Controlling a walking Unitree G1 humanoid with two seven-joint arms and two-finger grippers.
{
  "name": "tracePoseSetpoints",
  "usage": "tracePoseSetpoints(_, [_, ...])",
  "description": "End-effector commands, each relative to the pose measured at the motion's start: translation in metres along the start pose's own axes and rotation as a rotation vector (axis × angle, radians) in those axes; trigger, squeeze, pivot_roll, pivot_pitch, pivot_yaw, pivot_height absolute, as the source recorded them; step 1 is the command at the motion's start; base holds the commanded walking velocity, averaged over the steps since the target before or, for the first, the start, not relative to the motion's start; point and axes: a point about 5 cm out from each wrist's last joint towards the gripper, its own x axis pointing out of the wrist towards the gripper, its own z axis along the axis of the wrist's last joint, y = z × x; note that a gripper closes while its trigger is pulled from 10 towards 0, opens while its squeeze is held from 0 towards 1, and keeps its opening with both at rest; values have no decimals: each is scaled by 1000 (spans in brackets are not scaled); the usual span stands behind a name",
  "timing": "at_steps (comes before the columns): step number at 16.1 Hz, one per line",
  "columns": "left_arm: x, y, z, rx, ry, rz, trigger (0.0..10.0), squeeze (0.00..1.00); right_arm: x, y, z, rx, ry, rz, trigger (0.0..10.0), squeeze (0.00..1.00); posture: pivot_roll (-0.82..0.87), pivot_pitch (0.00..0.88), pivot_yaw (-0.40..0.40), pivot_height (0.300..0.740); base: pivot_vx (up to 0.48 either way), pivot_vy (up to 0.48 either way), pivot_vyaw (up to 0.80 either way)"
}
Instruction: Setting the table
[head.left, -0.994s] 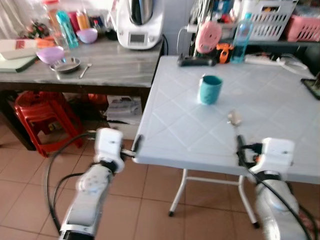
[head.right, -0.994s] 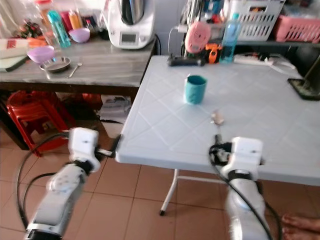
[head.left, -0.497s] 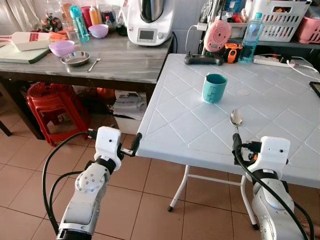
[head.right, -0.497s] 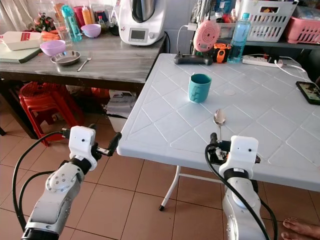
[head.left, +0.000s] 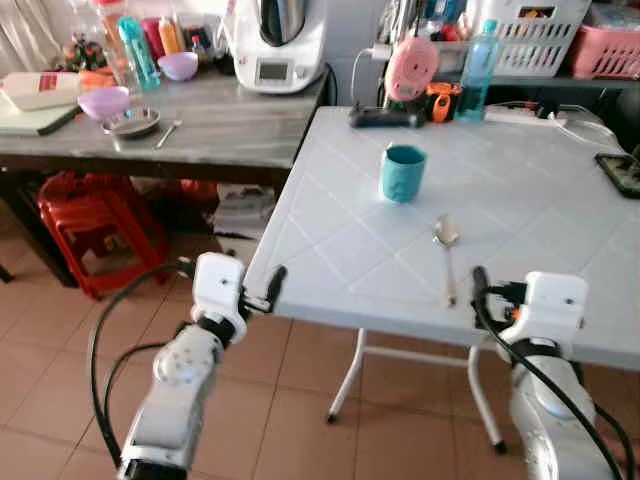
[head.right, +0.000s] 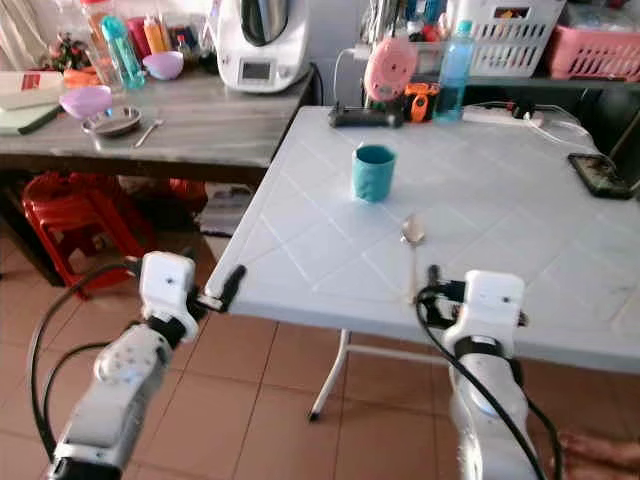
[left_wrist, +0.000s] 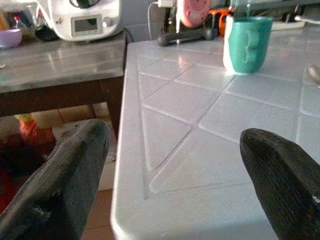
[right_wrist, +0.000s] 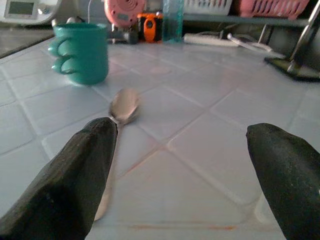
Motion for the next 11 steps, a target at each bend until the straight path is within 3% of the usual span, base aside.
tracePoseSetpoints(1, [-2, 7, 0, 7, 0, 21, 10000, 0, 0, 5, 2, 7, -9, 14, 10000, 0, -42, 0, 27, 740, 0, 0, 0])
tracePoseSetpoints(4, [-1, 5, 3, -21, -26, 16, 10000, 0, 1, 5, 2, 5, -8, 15, 10000, 0, -43, 0, 27, 740, 0, 0, 0])
tracePoseSetpoints(9, [-2, -2, 6, -74, -41, -83, 10000, 0, -1, 5, 2, 2, -5, 11, 10000, 0, -48, 0, 29, 740, 0, 0, 0])
tracePoseSetpoints(11, [-3, -4, 7, -84, -44, -91, 10000, 0, -1, 4, 1, 2, -4, 9, 10000, 0, -51, 0, 30, 740, 296, 0, 0])
